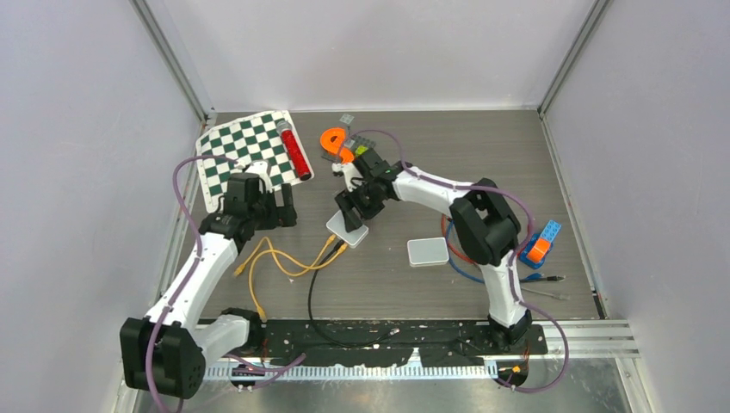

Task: Pull the plug from the switch port
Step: Move the switch port to the center of the board.

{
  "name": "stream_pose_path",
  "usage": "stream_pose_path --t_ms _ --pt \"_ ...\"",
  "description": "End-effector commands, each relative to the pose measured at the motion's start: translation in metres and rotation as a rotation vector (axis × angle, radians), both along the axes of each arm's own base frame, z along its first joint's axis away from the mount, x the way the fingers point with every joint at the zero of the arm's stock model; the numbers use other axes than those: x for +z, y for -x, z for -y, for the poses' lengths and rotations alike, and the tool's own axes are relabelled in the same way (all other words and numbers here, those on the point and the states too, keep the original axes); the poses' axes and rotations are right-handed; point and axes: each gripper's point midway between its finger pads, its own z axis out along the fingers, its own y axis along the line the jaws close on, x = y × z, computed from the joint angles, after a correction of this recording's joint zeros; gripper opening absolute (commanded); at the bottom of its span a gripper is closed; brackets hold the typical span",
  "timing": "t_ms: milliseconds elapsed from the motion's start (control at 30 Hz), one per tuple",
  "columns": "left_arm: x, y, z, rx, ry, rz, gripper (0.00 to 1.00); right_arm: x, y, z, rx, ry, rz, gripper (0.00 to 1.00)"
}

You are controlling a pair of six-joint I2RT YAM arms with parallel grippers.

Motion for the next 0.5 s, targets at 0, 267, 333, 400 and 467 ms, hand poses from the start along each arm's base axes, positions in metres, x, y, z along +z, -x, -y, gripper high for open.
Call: stream_pose_path --t_ms 0,267,333,400,467 --pt "0.003 -0.014 -0.008 0.052 0.045 0.003 1.0 0.081 -0.023 0.016 -0.175 -0.188 0.128 0.7" --pt "-0.039 -0.02 -0.012 0.131 0.166 -0.15 1.0 0.087 0.013 0.04 -0.286 -0.283 0.069 0.7" --pt "-0.046 -0.02 -0.007 0.131 0.202 -0.175 0.99 0.082 0.021 0.045 -0.3 -0.281 0.039 0.7" --pt "-0.052 -0.019 -0.004 0.137 0.23 -0.191 1.0 0.076 0.029 0.049 -0.315 -0.28 0.017 0.69" --pt "-0.058 -0.016 -0.005 0.166 0.249 -0.208 0.99 0.071 0.034 0.053 -0.333 -0.276 0.0 0.69"
